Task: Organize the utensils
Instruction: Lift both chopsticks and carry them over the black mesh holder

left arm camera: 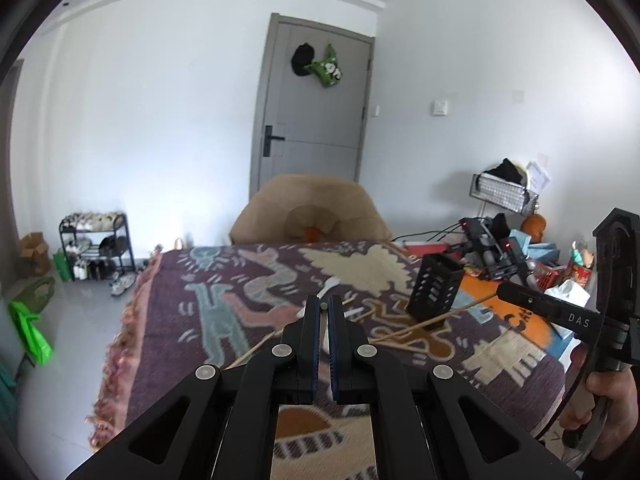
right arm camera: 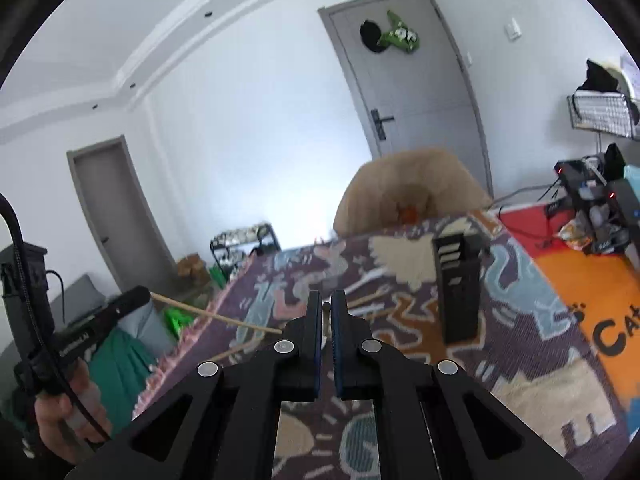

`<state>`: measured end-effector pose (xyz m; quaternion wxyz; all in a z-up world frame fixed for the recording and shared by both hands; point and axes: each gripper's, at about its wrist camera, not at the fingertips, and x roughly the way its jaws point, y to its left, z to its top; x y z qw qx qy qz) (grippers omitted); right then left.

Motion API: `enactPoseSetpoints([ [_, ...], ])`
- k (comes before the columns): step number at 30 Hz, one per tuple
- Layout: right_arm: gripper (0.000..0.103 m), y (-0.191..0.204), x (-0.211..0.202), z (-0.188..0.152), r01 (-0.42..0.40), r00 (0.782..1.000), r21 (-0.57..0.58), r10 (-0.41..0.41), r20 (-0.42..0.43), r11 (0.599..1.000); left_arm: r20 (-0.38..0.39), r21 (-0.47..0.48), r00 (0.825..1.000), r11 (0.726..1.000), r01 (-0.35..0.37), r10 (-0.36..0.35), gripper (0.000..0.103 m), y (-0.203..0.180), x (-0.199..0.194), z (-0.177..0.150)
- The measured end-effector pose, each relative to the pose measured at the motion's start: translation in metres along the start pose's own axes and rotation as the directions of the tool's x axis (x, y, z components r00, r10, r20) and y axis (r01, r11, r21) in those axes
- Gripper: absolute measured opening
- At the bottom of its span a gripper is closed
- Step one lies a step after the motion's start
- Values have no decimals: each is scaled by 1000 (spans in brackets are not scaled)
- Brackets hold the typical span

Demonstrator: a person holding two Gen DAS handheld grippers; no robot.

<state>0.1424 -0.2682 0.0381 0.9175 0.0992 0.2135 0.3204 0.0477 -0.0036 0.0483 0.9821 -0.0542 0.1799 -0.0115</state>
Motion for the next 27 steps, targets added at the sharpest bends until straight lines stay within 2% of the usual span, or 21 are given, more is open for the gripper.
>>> enactPoseSetpoints([
  [7, 6, -8, -24, 42, 82, 992, -37, -78, 97, 996, 42, 30, 998, 998, 49, -51, 3, -22, 11, 31],
  [12, 6, -13, -32, 63, 157, 980, -67, -147, 133, 985, 65, 46, 994, 995, 83, -86, 3, -37, 22, 50],
  [19, 6, -24, -37, 78, 252, 960, -86, -238, 146, 964, 75, 60, 987, 989, 136, -141, 3, -55, 41, 71],
  [27, 6, -36, -16, 88, 270, 962, -132, -263, 69, 954, 65, 89, 976, 976, 201, -207, 3, -78, 63, 90],
])
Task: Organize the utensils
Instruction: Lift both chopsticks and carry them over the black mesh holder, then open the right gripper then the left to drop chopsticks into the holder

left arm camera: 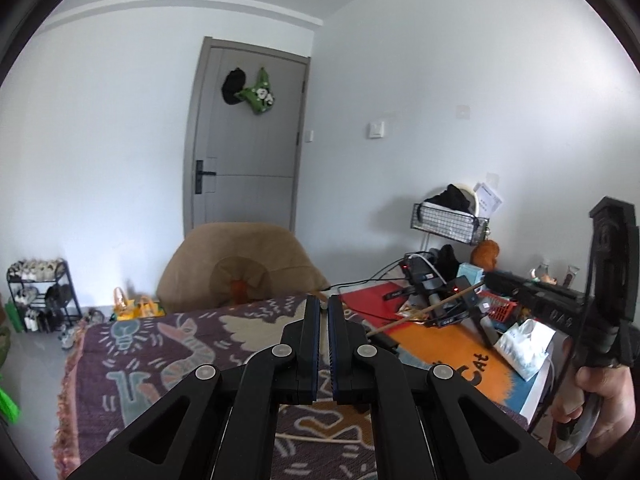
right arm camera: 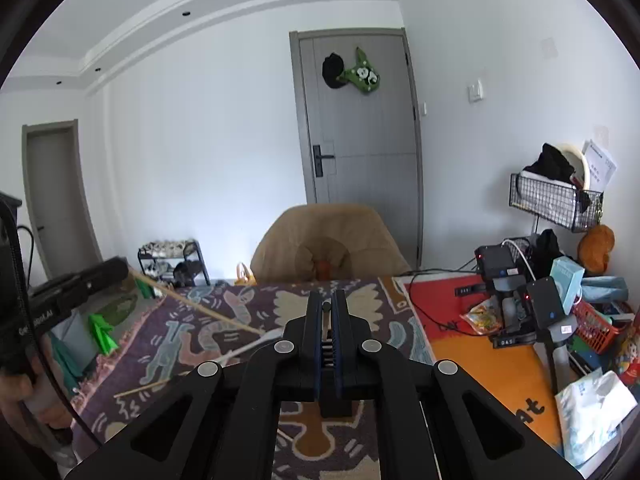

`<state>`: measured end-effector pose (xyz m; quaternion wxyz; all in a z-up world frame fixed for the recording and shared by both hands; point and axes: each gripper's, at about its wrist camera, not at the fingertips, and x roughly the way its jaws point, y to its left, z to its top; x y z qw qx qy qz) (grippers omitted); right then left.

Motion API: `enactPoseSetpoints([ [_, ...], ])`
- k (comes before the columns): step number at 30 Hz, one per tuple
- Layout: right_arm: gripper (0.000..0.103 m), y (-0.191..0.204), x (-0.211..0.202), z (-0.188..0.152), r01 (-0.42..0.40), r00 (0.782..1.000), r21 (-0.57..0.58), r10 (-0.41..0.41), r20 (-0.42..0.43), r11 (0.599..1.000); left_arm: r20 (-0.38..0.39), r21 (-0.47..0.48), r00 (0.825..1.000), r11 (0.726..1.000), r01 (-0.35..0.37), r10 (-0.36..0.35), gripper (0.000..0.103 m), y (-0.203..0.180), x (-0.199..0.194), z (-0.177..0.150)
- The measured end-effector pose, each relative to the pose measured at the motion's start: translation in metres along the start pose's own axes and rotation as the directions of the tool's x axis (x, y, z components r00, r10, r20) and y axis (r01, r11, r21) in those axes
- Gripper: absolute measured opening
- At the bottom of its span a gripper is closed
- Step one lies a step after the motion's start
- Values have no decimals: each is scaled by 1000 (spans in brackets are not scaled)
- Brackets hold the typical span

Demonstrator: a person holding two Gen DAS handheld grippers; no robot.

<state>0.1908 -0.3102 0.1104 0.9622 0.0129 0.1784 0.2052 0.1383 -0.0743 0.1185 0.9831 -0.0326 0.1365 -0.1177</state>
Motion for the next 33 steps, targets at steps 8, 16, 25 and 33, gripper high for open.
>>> enactPoseSetpoints([
  [8, 6, -9, 31, 0, -11, 999, -7, 11, -47, 1000, -38, 6, 998, 998, 59, -59, 3, -15, 30, 11],
  [16, 58, -36, 33, -16, 0, 1000, 138, 4, -26, 990, -88, 24, 992, 995, 93, -91, 3, -30, 58, 17],
  [25, 71, -80, 5, -82, -20, 999, 437, 4, 38, 899, -137, 120, 989, 990, 70, -53, 3, -59, 84, 23],
  [33, 71, -88, 8, -113, 17, 1000, 503, -18, -4, 864, -164, 164, 986, 984, 69, -42, 4, -76, 104, 16],
])
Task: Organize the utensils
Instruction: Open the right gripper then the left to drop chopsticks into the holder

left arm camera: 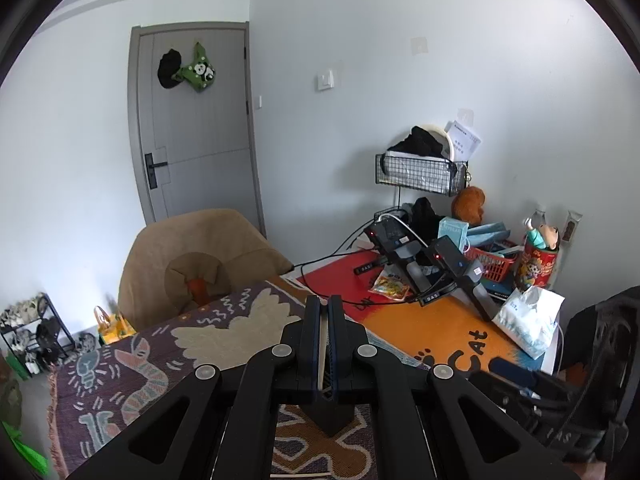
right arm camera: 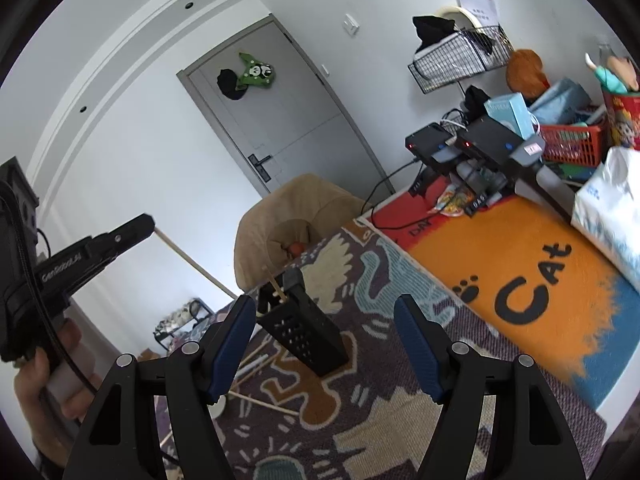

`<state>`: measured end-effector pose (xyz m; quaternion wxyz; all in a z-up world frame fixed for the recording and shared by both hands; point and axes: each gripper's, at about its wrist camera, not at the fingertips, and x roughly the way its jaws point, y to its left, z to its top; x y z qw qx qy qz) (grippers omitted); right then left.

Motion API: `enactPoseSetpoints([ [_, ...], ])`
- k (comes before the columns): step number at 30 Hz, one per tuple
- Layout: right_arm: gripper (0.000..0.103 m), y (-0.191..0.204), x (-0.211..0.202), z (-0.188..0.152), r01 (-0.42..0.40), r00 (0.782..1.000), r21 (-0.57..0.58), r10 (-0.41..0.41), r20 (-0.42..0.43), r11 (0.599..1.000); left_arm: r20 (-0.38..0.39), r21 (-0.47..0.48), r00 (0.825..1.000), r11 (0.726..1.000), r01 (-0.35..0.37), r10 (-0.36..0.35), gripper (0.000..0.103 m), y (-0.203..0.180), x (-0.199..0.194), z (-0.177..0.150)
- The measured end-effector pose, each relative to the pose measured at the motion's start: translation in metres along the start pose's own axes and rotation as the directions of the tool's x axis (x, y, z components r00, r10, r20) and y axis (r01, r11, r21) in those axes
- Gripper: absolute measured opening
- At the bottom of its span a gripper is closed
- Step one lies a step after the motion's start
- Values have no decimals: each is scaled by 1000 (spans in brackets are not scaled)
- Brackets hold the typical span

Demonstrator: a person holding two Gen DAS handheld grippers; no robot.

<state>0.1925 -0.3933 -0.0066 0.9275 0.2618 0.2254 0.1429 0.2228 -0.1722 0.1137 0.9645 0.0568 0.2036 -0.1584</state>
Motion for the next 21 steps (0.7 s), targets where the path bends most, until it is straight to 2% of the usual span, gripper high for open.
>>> enactPoseSetpoints([
  [3, 71, -1, 5, -6, -7, 1000, 0, 7, -23, 1000, -9, -10, 1000, 1000, 26, -26, 8, 0, 6, -2],
  [4, 71, -1, 7, -9, -8, 1000, -3, 8, -29, 1000, -11, -19, 1000, 999, 27, -27, 22, 1, 7, -3],
  [5, 71, -2, 7, -10, -8, 999, -5, 8, -32, 1000, -17, -33, 1000, 999, 23, -24, 48, 3, 7, -6],
  [6, 71, -2, 8, -11, -7, 999, -6, 7, -35, 1000, -17, -46, 1000, 999, 17, -18, 64, 5, 6, -9],
  [7, 71, -2, 9, -13, -7, 999, -5, 7, -38, 1000, -8, -57, 1000, 998, 6, -7, 87, 7, 3, -12],
  [8, 71, -3, 9, -14, -7, 999, -3, 7, -39, 1000, 11, -66, 1000, 998, -3, 4, 91, 10, -1, -16],
  [9, 72, -3, 10, -15, -6, 999, 0, 6, -40, 1000, 25, -76, 1000, 997, -6, 8, 91, 13, -6, -20],
  [12, 71, -1, 11, -19, -5, 999, -2, 5, -50, 1000, 5, -115, 1000, 993, -13, 13, 91, 25, -12, -31],
  [16, 72, 8, 14, -25, 1, 998, -31, -3, -68, 1000, -14, -163, 1000, 986, -20, 18, 98, 39, -23, -49],
  [21, 80, 13, 18, -31, 6, 997, -46, -10, -80, 999, -16, -201, 999, 979, -46, 44, 101, 49, -38, -70],
])
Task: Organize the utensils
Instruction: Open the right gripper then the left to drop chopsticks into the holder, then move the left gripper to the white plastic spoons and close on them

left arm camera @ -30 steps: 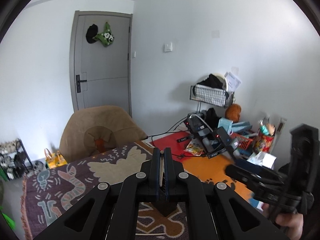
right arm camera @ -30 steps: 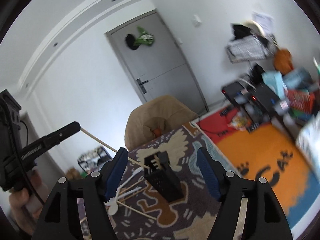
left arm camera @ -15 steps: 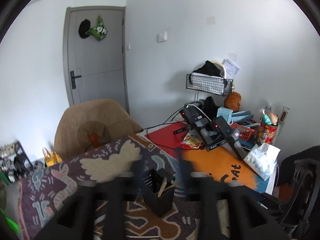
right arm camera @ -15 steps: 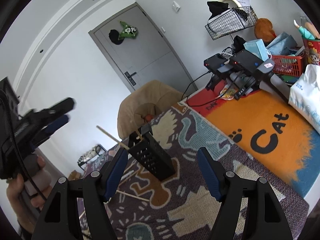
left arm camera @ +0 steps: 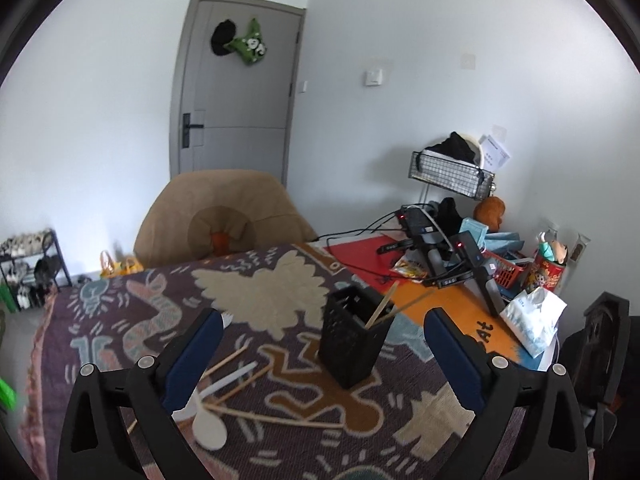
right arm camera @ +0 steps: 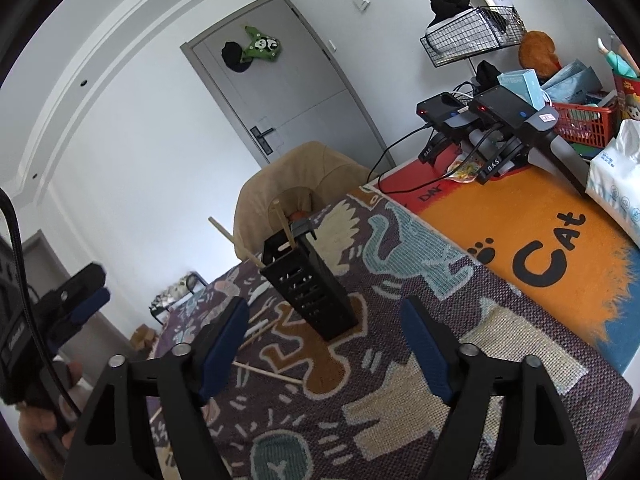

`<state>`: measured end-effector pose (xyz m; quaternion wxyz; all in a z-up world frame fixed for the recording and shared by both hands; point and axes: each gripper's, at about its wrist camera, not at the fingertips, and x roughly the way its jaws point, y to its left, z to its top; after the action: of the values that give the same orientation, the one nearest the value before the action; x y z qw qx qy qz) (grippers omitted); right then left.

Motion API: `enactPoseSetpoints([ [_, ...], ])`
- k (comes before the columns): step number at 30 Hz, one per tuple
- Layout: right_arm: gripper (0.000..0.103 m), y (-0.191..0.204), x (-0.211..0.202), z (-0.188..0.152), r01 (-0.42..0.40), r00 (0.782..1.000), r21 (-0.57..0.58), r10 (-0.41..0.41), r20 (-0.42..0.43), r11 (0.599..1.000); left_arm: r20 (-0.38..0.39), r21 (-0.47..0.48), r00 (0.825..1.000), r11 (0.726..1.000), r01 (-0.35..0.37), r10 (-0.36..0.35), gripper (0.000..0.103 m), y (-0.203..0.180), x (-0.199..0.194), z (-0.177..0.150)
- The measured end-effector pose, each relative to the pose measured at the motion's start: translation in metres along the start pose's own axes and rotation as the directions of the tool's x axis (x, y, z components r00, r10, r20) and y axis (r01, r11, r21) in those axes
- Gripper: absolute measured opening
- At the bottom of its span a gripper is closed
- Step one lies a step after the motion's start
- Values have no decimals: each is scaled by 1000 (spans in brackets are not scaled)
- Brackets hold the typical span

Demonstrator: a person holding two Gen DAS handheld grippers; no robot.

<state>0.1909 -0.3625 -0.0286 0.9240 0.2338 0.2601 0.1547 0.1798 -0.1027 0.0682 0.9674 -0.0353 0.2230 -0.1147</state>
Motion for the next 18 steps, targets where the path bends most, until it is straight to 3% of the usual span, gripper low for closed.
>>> enactPoseSetpoints([
  [15, 81, 25, 26, -28, -71, 988, -82, 58, -146, 994, -49, -159, 997, 985, -68, 61, 100, 67, -34, -42],
  [18, 81, 28, 30, -33, -81, 984, -88, 66, -165, 993, -67, -184, 996, 980, -74, 63, 92, 78, -33, -54],
])
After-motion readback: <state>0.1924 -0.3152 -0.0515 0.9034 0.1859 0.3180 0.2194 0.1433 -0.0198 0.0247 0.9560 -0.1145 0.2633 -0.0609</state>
